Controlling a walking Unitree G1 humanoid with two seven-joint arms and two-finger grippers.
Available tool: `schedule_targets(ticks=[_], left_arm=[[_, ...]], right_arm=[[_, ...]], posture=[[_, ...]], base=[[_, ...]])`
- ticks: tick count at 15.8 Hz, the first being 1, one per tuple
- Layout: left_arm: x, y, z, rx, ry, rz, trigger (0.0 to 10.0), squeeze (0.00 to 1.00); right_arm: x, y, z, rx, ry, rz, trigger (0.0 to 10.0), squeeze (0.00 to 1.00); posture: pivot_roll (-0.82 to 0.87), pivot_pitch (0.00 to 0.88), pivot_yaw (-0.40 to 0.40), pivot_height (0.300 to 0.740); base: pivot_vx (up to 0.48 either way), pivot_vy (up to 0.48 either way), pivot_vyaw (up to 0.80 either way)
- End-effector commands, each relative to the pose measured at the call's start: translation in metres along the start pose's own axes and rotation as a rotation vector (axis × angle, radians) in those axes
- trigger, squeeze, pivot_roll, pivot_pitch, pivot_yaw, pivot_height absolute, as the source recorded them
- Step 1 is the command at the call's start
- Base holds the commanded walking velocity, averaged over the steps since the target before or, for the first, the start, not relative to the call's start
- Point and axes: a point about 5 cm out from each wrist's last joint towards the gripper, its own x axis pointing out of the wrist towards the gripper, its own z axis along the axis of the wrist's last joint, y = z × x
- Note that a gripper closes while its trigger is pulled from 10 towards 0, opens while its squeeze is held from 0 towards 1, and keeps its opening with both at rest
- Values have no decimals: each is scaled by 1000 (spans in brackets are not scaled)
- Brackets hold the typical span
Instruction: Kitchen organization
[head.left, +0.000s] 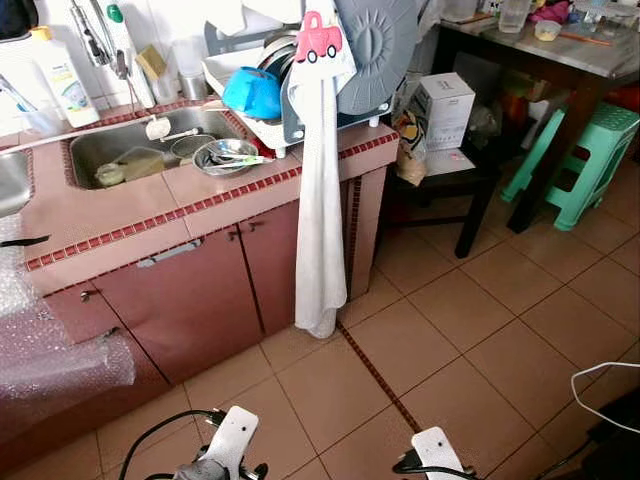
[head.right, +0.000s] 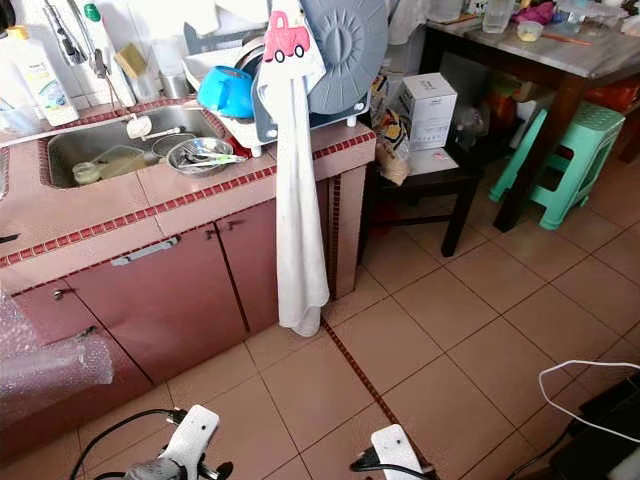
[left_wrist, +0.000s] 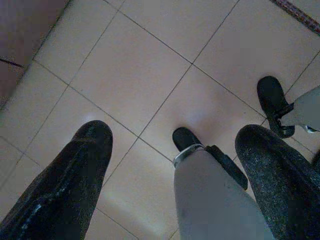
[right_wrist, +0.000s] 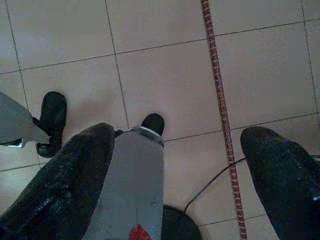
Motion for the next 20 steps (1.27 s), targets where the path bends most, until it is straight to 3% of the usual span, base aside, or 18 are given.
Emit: schedule_targets(ticks=[1,9,20], left_arm=[[-1,3,-1,12,8,7,10000,0],[-1,6,0,26,12,10,10000,0],[-2,10,-2,47,21,12,10000,0]], right_arm=[[0,0,-1,-32,17,1,10000,0],[0,-2,-1,13,14,-11,10000,0],[0,3,-5,-12,28,-7,10000,0]], posture=[[-58,0,53,740],[-61,0,65,740],[-58,0,76,740]], base=[[0,0,0],[0,0,-731],[0,0,0]])
